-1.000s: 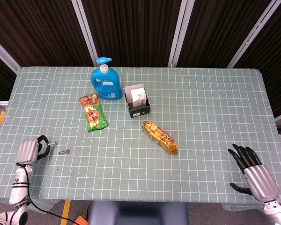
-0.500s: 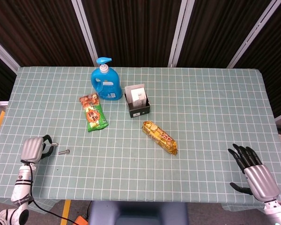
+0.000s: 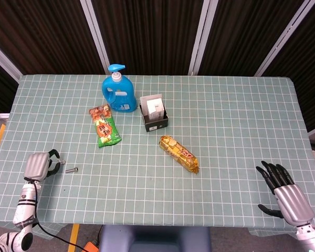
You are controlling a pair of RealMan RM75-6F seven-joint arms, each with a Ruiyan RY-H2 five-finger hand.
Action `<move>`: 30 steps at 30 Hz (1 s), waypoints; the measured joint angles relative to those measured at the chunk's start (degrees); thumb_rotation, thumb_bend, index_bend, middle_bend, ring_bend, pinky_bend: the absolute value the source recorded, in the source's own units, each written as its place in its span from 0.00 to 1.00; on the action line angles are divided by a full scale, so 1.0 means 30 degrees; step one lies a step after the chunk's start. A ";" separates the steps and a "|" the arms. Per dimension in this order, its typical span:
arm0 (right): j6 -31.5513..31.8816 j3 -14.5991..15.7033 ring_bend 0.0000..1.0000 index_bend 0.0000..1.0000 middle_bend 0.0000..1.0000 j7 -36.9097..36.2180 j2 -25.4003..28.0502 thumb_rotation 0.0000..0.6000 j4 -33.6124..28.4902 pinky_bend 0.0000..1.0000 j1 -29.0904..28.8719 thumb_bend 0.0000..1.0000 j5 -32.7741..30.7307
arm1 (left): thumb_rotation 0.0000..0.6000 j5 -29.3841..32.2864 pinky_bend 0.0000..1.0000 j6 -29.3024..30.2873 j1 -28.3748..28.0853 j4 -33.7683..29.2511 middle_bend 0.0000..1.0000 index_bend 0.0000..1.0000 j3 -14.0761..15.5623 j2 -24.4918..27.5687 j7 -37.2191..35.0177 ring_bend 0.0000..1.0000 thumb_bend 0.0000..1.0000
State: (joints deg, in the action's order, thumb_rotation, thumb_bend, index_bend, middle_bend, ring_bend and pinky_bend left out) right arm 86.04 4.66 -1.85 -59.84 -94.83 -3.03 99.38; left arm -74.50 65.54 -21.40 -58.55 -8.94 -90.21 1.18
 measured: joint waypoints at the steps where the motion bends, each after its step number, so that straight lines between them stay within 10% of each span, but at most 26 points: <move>1: 0.0016 -0.0004 0.00 0.00 0.00 -0.0005 0.0002 1.00 -0.0001 0.00 0.0006 0.15 -0.0004 | 1.00 -0.0008 1.00 0.0045 0.0007 -0.0008 1.00 0.46 0.0003 0.0003 -0.0013 1.00 0.38; 19: 0.0022 0.0123 0.00 0.00 0.00 -0.0125 0.0023 1.00 -0.0008 0.00 -0.0003 0.15 0.0264 | 1.00 -0.2445 1.00 0.5277 0.2556 -0.3579 1.00 0.42 0.1259 0.0764 -0.2462 1.00 0.37; 30: 0.0231 0.0209 0.00 0.00 0.00 -0.0466 0.0199 1.00 -0.0004 0.00 0.0032 0.15 0.0476 | 1.00 -0.1521 1.00 0.4933 0.3074 -0.0879 1.00 0.41 0.1267 -0.1574 -0.1948 1.00 0.37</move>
State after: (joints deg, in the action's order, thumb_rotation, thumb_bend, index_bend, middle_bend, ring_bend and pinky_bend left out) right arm 86.73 5.29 -3.24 -59.24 -94.84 -2.93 100.81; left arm -79.07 80.34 -12.18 -61.19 -5.14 -94.93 -4.67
